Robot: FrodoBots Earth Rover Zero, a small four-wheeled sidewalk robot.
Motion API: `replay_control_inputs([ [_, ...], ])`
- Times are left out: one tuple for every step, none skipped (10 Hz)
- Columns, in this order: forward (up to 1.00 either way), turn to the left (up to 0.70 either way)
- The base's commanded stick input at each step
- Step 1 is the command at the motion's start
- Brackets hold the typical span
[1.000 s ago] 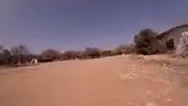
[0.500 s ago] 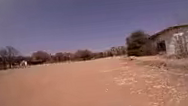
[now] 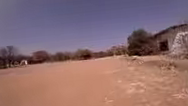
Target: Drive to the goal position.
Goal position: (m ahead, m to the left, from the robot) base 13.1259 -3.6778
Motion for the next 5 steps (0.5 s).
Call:
replay_control_inputs([
  [1.0,0.0],
  [1.0,0.0],
  [1.0,0.0],
  [1.0,0.0],
  [1.0,0.0],
])
